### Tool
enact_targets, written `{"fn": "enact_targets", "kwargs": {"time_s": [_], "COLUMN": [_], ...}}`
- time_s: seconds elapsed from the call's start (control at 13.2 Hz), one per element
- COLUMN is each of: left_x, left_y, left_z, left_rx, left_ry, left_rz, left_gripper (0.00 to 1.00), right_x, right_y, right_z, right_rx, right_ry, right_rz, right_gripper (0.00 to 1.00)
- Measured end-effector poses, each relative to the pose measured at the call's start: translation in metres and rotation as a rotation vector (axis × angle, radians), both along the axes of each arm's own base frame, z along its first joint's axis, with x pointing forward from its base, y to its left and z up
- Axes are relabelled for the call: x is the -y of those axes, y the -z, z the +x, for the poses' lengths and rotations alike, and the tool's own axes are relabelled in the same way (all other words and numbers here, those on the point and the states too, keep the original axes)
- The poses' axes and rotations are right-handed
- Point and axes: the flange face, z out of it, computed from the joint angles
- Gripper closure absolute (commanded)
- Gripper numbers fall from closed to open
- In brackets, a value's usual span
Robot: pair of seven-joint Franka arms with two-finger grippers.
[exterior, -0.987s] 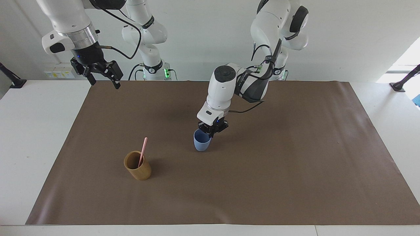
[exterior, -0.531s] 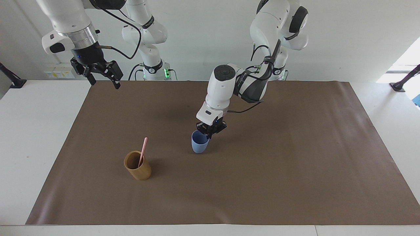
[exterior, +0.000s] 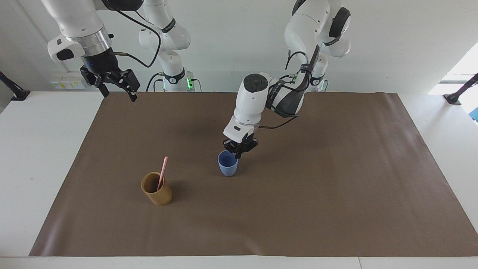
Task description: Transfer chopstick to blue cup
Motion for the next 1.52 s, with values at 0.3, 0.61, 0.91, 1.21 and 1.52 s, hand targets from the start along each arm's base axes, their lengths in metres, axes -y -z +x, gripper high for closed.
{"fn": "enact_targets", "kwargs": {"time_s": [0.3, 0.61, 0.91, 1.21, 1.52], "left_x": [-0.003, -0.017, -0.085, -0.19, -0.263], "left_y": [-0.001, -0.043, -0.106, -0.149, -0.147], "left_z": [0.003, 0.008, 0.023, 0.024, 0.016], "left_rx": [0.003, 0.032, 0.031, -0.058, -0.102], "left_ry": [-0.006, -0.026, 0.002, 0.115, 0.151], "left_rz": [0.002, -0.008, 0.031, 0.114, 0.136], "left_gripper": [0.15, 0.0, 0.0, 0.0, 0.0], "right_x": [0.0, 0.0, 0.0, 0.0, 0.0], "right_y": [0.0, 0.0, 0.0, 0.0, 0.0], "right_z": [0.0, 0.0, 0.0, 0.0, 0.0], "right_rx": [0.0, 0.0, 0.0, 0.0, 0.0], "right_ry": [0.0, 0.0, 0.0, 0.0, 0.0], "right_rz": [0.0, 0.0, 0.0, 0.0, 0.0], "right_gripper": [0.0, 0.0, 0.0, 0.0, 0.0]}}
